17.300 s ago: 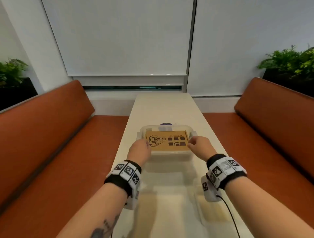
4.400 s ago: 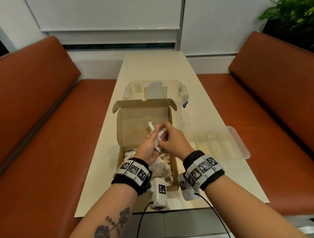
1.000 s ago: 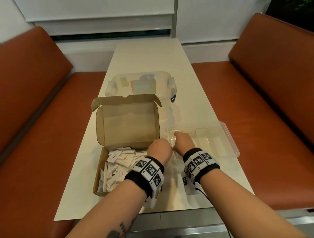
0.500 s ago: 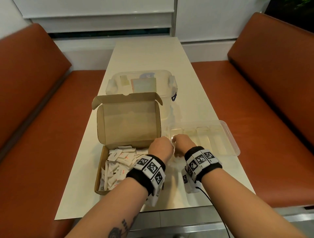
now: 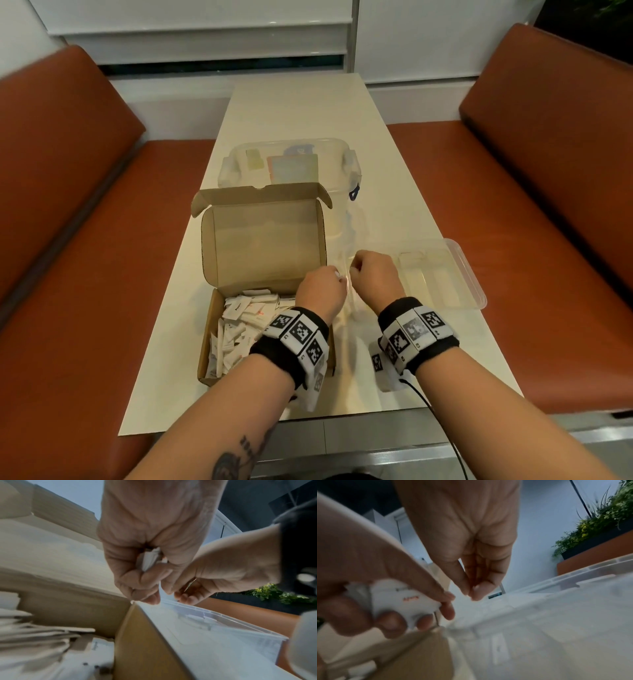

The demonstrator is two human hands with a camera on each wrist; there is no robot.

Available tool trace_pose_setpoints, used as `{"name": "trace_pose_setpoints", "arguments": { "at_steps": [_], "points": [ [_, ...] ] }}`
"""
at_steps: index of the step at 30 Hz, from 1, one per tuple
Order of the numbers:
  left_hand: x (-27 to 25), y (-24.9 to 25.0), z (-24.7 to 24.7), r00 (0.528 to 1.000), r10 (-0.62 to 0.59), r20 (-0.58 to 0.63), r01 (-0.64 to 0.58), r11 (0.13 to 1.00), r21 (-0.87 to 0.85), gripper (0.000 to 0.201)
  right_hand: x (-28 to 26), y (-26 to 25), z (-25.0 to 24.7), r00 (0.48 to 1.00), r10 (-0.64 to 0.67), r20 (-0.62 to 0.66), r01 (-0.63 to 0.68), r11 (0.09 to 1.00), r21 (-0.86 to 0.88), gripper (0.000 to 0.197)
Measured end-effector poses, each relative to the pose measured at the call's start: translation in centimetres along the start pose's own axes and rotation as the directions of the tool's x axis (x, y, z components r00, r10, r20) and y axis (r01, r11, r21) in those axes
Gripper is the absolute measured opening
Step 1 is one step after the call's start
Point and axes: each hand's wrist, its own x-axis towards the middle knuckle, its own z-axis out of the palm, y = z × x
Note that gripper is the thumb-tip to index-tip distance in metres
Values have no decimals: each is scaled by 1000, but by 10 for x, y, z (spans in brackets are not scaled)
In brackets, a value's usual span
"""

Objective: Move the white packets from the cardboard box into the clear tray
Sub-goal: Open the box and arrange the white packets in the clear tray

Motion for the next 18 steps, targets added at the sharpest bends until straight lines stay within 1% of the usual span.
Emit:
{"name": "trace_pose_setpoints", "arguments": {
  "at_steps": [2,4,5,6,8,9,10,11,12,13,15,17,18],
  "points": [
    [-2,-3,-7,999,10,-39,-10,1000,-19,19,-6,-9,-1,999,15,50,-19,997,69,19],
    [-4,-4,-13,998,21,-56,-22,999,-29,20,-13,-15,2,985,66,157,-83,991,105,18],
    [-5,-5,-15,998,22,-57,-24,999,-38,20,-17,-17,5,972,89,218,-109,990,86,16],
    [-6,-6,-17,998,21,-55,-24,999,-45,21,-21,-19,7,958,89,272,-104,994,39,15],
    [-8,-7,-19,999,24,-47,-26,999,-41,22,-28,-21,12,938,52,344,-26,997,-79,16],
    [-9,-8,-20,999,29,-43,-30,999,-34,23,-31,-22,13,933,20,360,14,996,-91,19],
    [-10,-8,-20,999,35,-39,-36,999,-25,24,-33,-24,15,924,8,383,26,996,-85,22],
    [-12,-9,-19,998,42,-38,-42,999,-13,25,-35,-26,16,908,15,418,37,993,-115,22],
    [-13,-9,-19,998,46,-38,-46,999,0,27,-37,-30,15,896,64,440,1,989,-146,20],
    [-14,-10,-19,998,48,-39,-48,999,8,28,-39,-33,14,895,84,438,-6,984,-177,19],
    [-16,-12,-18,998,48,-41,-48,999,-5,30,-40,-35,14,887,64,457,55,969,-242,15],
    [-16,-13,-18,998,41,-43,-42,999,-29,31,-39,-36,14,878,15,478,169,926,-338,13],
    [-16,-14,-19,998,39,-44,-40,998,-37,31,-38,-37,14,876,10,482,190,911,-366,13]
  ]
}}
